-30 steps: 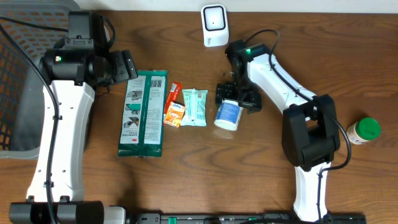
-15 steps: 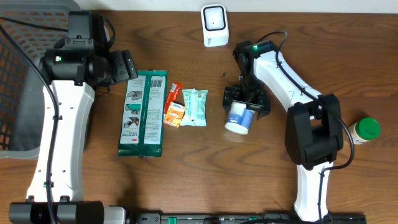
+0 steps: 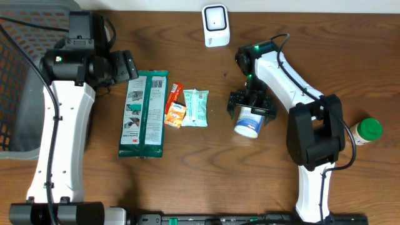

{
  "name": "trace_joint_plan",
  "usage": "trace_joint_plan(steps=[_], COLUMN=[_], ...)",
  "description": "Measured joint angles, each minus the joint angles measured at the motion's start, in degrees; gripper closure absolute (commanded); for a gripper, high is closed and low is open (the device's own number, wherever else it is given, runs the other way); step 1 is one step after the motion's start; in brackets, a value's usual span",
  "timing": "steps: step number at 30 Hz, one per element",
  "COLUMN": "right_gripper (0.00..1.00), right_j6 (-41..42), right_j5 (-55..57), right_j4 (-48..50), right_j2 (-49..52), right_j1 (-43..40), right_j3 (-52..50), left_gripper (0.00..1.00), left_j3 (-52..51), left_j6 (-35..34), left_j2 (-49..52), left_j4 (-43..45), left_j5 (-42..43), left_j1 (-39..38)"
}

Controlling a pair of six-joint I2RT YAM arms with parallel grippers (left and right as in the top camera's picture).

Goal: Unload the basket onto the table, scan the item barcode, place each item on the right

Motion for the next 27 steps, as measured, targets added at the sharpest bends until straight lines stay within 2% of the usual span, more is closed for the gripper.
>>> trace_joint_plan(steps=[7,14,16,19,27], right_gripper=[0.01,0.09,0.09,0.04,0.01], right_j6=[1.46,2.08,1.79,0.13,-5.99], right_j5=[0.96,1.46,1.49,1.18,-2.84], right_j4=[0.09,1.7,2.56,3.87,6.49], right_j2=[-0.11,-0.2,-0.22,-0.22,-0.22], right_j1=[0.02,0.02,0.02,0.02,0.07], right_j3=[-1.05,-4.63,-4.63,-4.66,-4.68], left_gripper=[0.12,0.12,0.12,0.12,0.12], left_j3=[0.0,0.0,0.0,0.0,0.0], left_j6=[0.0,0.0,0.0,0.0,0.0], left_j2=[0.0,0.0,0.0,0.0,0.0], left_j4=[0.0,0.0,0.0,0.0,0.0], left_j5=[0.0,0.0,0.0,0.0,0.0], left_j1=[0.02,0.0,0.02,0.0,0.0])
